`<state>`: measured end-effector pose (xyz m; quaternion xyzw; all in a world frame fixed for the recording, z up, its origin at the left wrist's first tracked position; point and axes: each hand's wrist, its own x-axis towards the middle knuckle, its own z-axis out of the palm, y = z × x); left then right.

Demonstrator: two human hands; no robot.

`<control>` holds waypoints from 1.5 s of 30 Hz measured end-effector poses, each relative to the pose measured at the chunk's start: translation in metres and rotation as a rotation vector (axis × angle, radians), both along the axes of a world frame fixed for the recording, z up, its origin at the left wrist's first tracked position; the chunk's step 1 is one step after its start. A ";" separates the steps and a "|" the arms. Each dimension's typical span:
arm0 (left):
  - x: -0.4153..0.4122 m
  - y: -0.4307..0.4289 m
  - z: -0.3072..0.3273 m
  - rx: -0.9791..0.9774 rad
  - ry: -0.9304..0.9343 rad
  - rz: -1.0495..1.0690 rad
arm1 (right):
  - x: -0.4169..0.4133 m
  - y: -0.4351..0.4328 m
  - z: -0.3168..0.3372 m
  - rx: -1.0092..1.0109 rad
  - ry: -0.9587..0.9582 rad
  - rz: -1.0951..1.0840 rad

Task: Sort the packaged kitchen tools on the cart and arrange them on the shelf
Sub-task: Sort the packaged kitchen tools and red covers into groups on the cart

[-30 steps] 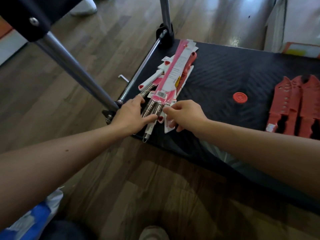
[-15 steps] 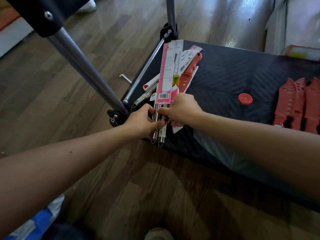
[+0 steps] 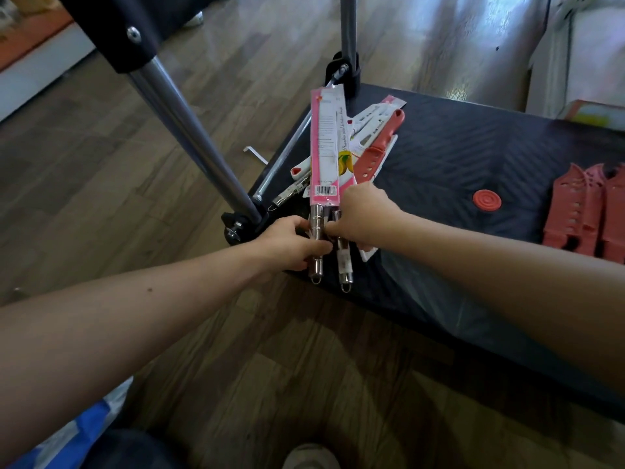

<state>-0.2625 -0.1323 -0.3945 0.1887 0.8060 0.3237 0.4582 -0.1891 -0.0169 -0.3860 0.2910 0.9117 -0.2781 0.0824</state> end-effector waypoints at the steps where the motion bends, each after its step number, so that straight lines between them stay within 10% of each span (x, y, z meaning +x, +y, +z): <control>1: 0.002 0.001 0.000 0.004 -0.011 -0.008 | 0.000 -0.002 0.001 0.082 -0.016 0.029; 23: 0.046 0.067 0.019 0.216 0.214 -0.194 | 0.075 0.038 -0.003 -0.288 0.430 -0.488; 45: 0.107 0.117 0.007 -0.141 0.445 -0.501 | 0.147 0.064 -0.015 -0.260 0.156 -0.655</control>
